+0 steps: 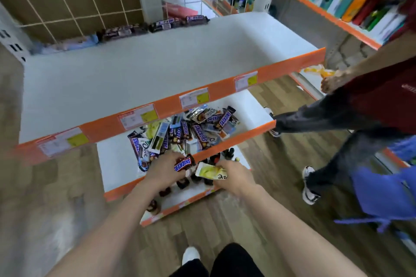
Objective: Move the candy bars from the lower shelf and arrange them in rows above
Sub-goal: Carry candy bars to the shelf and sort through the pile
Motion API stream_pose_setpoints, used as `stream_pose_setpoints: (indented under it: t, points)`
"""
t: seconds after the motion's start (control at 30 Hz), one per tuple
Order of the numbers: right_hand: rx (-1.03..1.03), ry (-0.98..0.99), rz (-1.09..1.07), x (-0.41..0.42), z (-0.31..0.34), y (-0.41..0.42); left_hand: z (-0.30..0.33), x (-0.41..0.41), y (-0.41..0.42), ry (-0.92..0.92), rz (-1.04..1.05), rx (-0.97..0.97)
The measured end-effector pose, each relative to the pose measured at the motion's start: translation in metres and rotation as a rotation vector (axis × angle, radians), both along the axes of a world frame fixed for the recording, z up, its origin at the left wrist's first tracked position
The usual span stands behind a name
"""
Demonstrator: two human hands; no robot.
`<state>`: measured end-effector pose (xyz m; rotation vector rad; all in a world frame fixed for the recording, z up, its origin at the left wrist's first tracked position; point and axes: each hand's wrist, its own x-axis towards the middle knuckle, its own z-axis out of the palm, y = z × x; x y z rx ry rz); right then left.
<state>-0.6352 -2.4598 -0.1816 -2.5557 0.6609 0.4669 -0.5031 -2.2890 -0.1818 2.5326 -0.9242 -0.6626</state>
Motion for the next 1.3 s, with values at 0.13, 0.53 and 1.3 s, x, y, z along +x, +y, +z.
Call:
stream_pose_setpoints:
  t: [0.13,0.53,1.3]
  points:
    - [0.033,-0.030,0.093,0.033,-0.009,-0.017,-0.006,0.013,-0.003,0.020,0.077,0.001]
    - [0.018,-0.039,0.414,0.096,-0.025,-0.107,-0.022,0.013,-0.058,0.030,0.403,0.012]
    - [0.250,0.054,0.205,0.136,-0.093,-0.130,-0.091,0.019,-0.096,0.062,0.531,0.106]
